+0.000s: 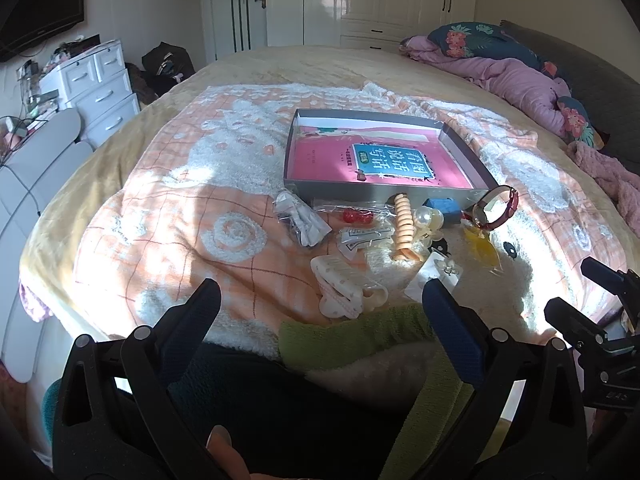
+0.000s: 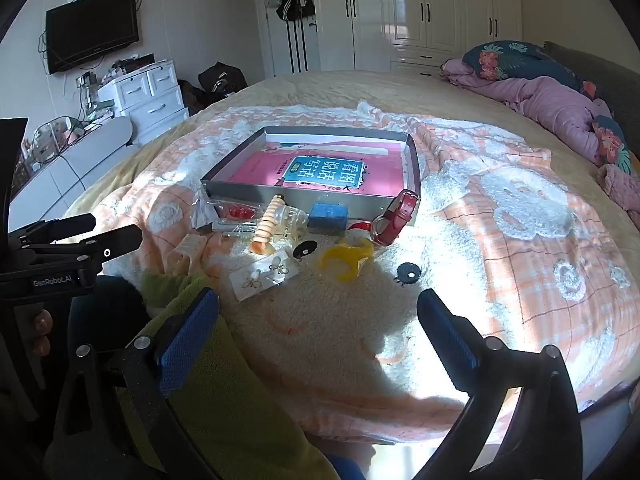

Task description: Organize jewelry

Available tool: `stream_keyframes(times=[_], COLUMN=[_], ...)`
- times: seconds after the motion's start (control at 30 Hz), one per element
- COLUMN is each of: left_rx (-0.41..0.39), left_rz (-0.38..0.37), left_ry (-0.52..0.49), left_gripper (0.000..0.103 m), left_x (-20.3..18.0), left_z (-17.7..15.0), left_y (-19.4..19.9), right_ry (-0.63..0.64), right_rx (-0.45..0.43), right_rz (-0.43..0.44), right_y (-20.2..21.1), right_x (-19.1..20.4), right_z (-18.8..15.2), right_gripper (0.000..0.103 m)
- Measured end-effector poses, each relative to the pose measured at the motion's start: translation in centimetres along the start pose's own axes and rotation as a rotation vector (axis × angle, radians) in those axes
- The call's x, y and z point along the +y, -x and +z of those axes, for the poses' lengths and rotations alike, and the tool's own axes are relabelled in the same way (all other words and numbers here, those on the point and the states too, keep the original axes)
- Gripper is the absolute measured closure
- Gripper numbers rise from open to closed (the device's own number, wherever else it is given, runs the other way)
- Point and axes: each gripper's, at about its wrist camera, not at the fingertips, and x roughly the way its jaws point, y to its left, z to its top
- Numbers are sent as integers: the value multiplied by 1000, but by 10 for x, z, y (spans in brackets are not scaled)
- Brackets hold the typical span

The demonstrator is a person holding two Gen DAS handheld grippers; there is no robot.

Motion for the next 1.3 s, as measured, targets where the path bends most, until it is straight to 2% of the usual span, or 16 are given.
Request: stream_keyframes(times=[1.3], left_rx=[16], left_rz=[-1], left_ry=[-6], left_gripper=[8], left_x=[-9], left_z=[0], left_y=[-2], right_ry=[17], right_rx=[9], right_rz=[10], right_y=[-9], right_x=[3], right_z=[1], right_gripper=[4])
